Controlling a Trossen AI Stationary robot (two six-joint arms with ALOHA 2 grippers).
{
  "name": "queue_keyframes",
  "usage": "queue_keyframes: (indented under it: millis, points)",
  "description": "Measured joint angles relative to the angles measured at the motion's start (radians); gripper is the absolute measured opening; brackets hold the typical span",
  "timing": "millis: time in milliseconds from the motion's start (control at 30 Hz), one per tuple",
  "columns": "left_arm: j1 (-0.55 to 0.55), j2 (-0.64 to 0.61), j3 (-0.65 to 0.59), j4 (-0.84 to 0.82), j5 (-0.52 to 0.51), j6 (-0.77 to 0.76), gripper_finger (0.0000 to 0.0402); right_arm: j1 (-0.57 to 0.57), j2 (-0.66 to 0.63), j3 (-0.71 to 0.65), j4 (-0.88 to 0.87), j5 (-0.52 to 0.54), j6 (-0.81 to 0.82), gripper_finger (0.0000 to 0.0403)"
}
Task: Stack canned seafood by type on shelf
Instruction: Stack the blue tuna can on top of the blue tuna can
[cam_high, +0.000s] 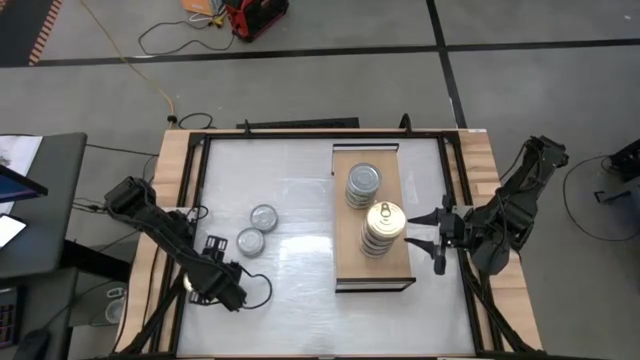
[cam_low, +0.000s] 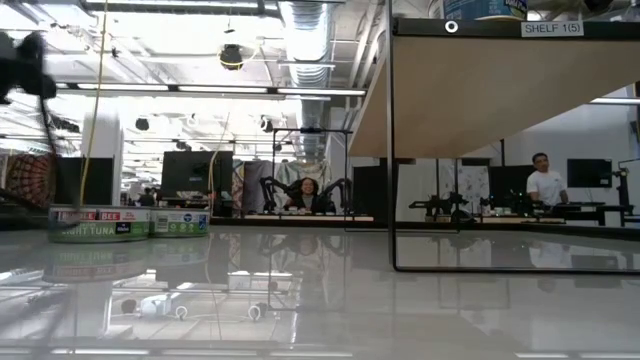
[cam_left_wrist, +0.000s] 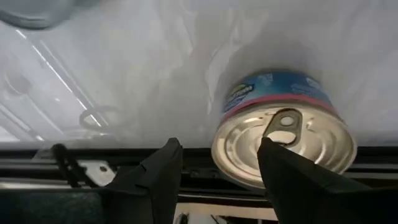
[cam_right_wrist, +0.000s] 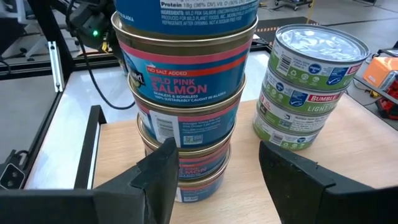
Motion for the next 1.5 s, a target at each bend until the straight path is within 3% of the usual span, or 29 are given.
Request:
queue_keyframes:
  millis: [200, 300, 500, 633, 733, 900, 967, 1167, 1233, 1367, 1500]
  points:
    - [-0.014, -0.001, -0.086, 0.103, -0.068, 0.049, 0.0198, 0.000, 0.000, 0.000, 0.000, 0.000, -0.001, 0.0246]
    - [-0.011, -0.002, -0.091, 0.116, -0.190, 0.055, 0.0198, 0.000, 0.000, 0.000, 0.000, 0.000, -0.001, 0.0246]
    - [0.009, -0.001, -0.083, 0.293, -0.559, 0.060, 0.0198, 0.000, 0.000, 0.000, 0.000, 0.000, -0.001, 0.0246]
    - [0.036, 0.002, -0.083, 0.422, -0.702, 0.089, 0.0198, 0.000, 0.000, 0.000, -0.001, 0.000, -0.001, 0.0246]
    - [0.057, 0.004, -0.055, 0.399, -0.772, 0.081, 0.0198, 0.000, 0.000, 0.000, -0.001, 0.000, -0.001, 0.0246]
    - [0.094, 0.003, 0.070, 0.291, -0.682, 0.083, 0.0198, 0.000, 0.000, 0.000, -0.008, 0.000, -0.001, 0.0246]
    - [0.103, 0.002, 0.117, 0.282, -0.586, 0.080, 0.0198, 0.000, 0.000, 0.000, -0.009, 0.000, 0.000, 0.0246]
    - [0.077, 0.001, 0.146, 0.437, -0.333, 0.109, 0.0198, 0.000, 0.000, 0.001, -0.008, -0.001, 0.011, 0.0246]
    - [0.054, 0.003, 0.127, 0.476, -0.328, 0.147, 0.0198, 0.000, 0.000, 0.001, -0.008, -0.001, 0.016, 0.0246]
    - [0.022, 0.026, 0.102, 0.486, -0.434, 0.183, 0.0198, 0.000, 0.000, 0.001, -0.008, -0.001, 0.018, 0.0246]
    - [0.023, 0.044, 0.056, 0.488, -0.470, 0.199, 0.0198, 0.000, 0.000, 0.001, -0.007, 0.000, 0.018, 0.0246]
